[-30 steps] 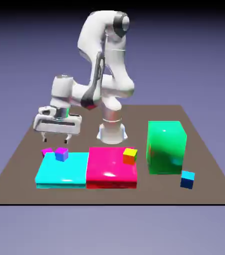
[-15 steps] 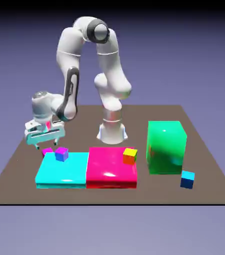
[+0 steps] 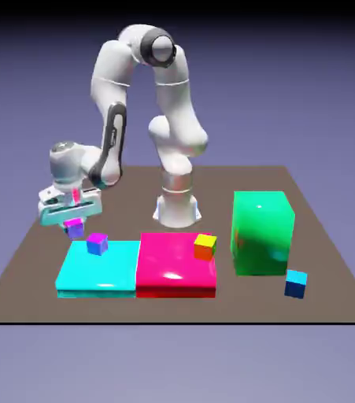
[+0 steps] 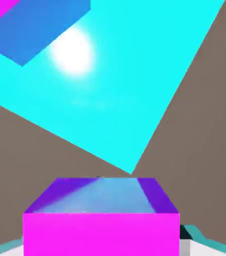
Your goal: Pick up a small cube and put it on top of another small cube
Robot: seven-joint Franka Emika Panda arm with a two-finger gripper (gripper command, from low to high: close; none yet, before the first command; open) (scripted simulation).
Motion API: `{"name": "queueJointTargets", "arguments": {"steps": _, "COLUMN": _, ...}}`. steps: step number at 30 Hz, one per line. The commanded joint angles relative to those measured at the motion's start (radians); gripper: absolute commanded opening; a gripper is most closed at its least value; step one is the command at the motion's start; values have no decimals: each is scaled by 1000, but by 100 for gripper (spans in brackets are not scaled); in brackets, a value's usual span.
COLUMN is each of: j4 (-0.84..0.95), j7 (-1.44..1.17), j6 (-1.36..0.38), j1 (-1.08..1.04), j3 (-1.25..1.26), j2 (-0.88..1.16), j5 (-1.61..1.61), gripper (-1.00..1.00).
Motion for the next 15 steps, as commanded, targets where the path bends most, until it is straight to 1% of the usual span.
{"name": "queueJointTargets", "arguments": {"steps": 1, "j4": 16, "j7": 22, "j6": 15, "j1": 36, "j3": -12, "j2": 4, "j5": 25, "gripper": -100}}
{"name": "queueJointTargets", "arguments": {"steps": 3, "j4": 35, "j7": 69, "j6": 22, "j1": 109, "j3": -28, "j2": -1, "j5": 58, "gripper": -100}}
{"name": "queueJointTargets", "arguments": {"steps": 15, "j4": -14, "j7": 395, "j6": -200, "j1": 544, "j3": 5, "j2": -216, "j5": 3, "gripper": -100}}
